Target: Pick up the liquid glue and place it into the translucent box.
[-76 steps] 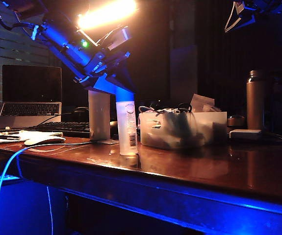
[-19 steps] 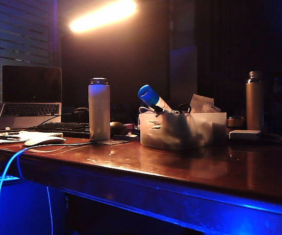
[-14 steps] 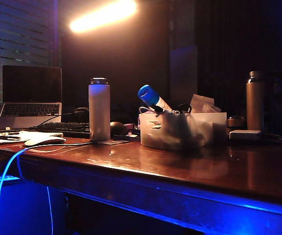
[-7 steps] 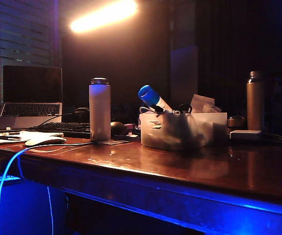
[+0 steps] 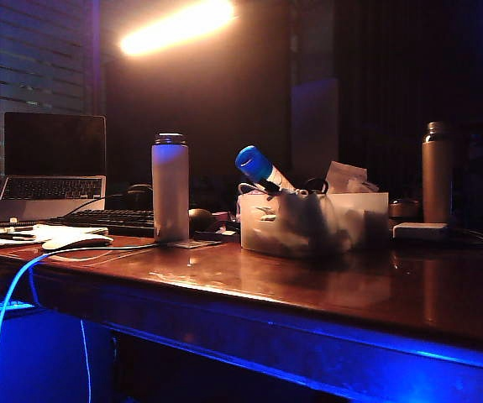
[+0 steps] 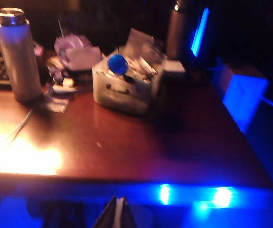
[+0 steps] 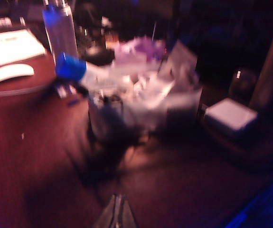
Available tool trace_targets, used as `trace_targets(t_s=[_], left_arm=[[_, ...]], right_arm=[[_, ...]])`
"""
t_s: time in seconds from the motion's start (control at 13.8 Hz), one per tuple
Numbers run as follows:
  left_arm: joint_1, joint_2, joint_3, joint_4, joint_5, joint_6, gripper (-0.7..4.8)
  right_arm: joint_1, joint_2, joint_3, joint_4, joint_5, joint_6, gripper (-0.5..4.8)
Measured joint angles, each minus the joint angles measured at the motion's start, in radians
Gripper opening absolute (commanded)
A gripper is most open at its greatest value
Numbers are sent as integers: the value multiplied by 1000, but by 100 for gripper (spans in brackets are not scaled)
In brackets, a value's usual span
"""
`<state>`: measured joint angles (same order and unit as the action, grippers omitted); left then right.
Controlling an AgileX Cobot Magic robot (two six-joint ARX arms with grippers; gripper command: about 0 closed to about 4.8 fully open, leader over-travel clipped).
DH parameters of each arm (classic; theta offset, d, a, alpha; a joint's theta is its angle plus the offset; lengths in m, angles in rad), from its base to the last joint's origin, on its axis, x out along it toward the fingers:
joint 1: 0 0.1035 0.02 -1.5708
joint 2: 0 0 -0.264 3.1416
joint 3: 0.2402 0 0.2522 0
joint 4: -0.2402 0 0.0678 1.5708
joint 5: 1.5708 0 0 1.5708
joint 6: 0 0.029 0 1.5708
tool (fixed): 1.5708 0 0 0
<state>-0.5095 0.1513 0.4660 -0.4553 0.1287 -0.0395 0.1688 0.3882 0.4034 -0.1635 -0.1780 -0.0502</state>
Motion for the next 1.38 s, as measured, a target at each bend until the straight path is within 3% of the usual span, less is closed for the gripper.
trace_targets(t_s=[0.14, 0.58, 1.01, 1.38], left_arm=[[1, 0, -112, 147, -23, 0, -6], [1, 0, -338, 312, -35, 35, -6], [1, 0, -450, 346, -35, 109, -6], [1, 0, -458, 338, -76, 118, -5]], right_arm=[[0, -1, -39, 8, 2, 14, -1], [0, -2, -146, 77, 26, 31, -1], [0, -2, -348, 208, 26, 95, -1], [0, -3, -393, 160, 27, 101, -1]])
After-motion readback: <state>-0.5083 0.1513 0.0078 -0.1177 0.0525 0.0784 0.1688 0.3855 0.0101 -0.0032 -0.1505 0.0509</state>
